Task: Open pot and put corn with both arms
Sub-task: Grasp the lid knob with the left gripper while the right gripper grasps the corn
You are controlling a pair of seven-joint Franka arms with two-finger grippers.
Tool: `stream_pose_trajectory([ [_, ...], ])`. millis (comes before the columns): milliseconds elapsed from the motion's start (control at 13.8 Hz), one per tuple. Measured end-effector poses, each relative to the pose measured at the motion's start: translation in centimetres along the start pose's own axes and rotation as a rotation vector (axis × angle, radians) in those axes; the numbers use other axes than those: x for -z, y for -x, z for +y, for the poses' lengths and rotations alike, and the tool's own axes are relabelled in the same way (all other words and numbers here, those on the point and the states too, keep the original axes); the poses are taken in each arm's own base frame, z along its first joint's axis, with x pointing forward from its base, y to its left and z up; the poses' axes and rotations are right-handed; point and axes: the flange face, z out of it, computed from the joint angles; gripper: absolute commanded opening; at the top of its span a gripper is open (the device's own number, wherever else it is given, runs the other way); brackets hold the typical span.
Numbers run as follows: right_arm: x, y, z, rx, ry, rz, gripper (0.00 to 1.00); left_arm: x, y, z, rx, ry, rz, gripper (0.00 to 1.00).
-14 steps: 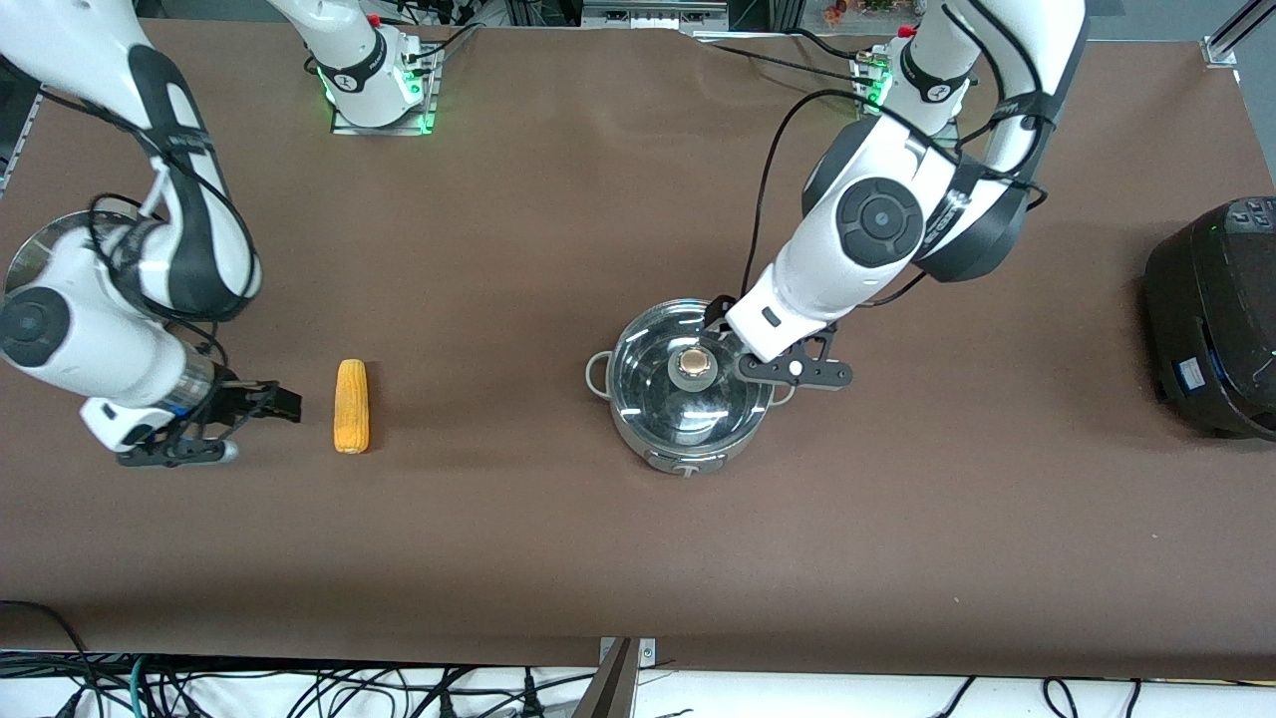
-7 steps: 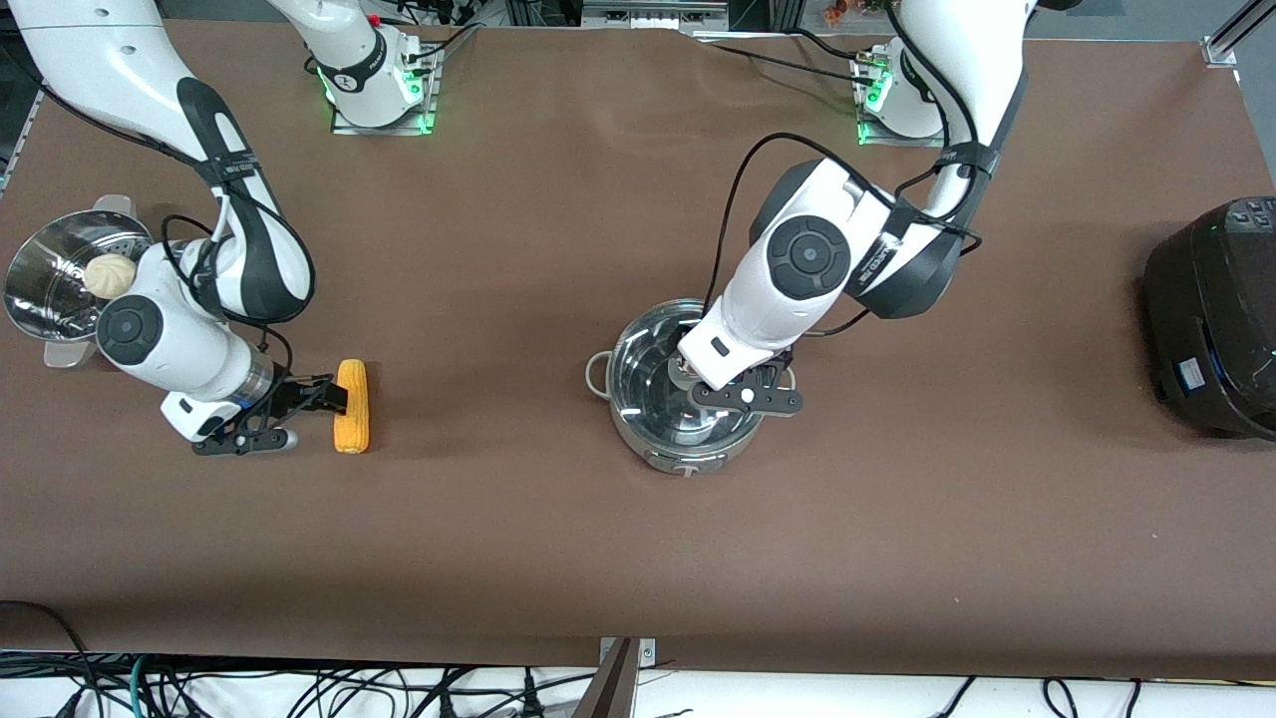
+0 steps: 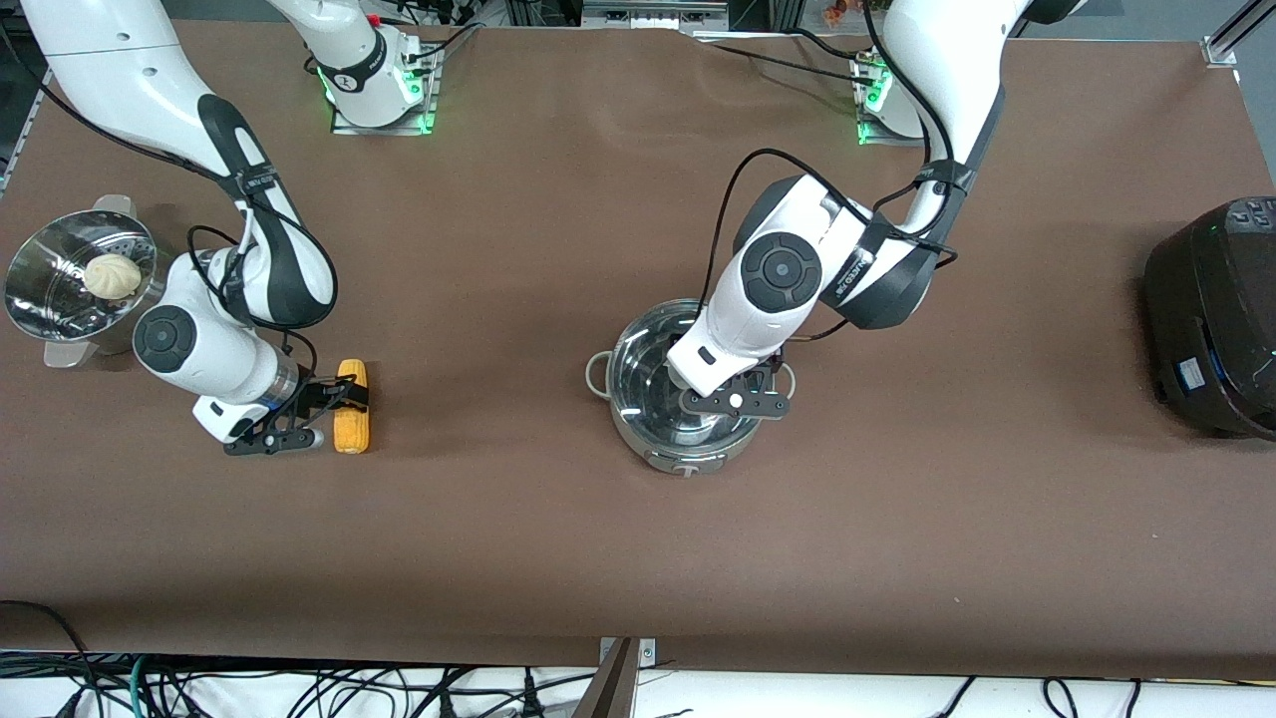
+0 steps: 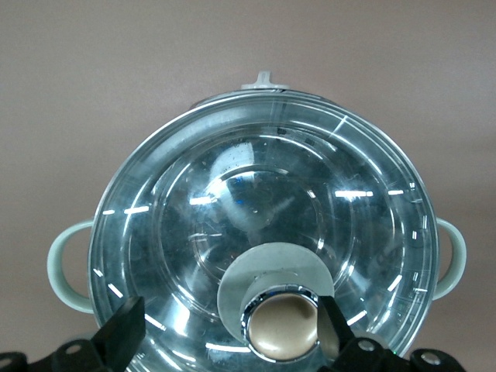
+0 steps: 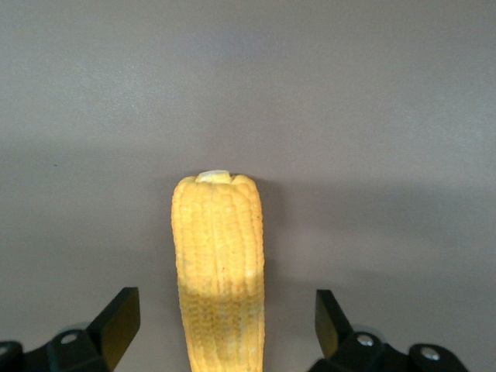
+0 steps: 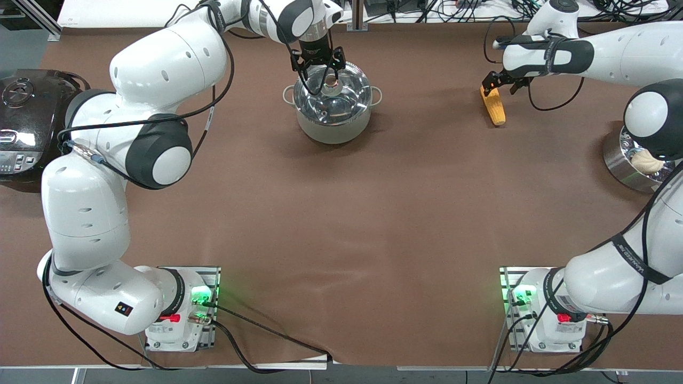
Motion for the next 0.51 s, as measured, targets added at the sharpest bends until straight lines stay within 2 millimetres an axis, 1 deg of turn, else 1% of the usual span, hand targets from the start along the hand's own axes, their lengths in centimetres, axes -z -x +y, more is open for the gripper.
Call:
stream_pose_trajectory([
  [73,-0.3,0.0,0.0,0.000,-0.001,-0.003,1.00,-0.2,0.1,0.2,0.010,-0.001,-0.002,0.96],
  [145,-0.6,0.1,0.0,0.000,-0.001,-0.005,1.00,-0.3,0.3,0.5,0.018,-0.002,-0.003,0.92],
  [218,-0.8,0.1,0.0,-0.001,-0.002,-0.009,1.00,-0.4,0.4,0.7,0.024,-0.002,-0.003,0.91],
  [435,-1.8,0.3,0.0,-0.001,-0.004,-0.020,0.99,-0.4,0.5,0.9,0.025,-0.002,-0.003,0.90],
  [508,-2.1,0.3,0.0,-0.001,-0.005,-0.023,0.97,-0.6,0.6,1.1,0.029,-0.003,-0.005,0.90],
])
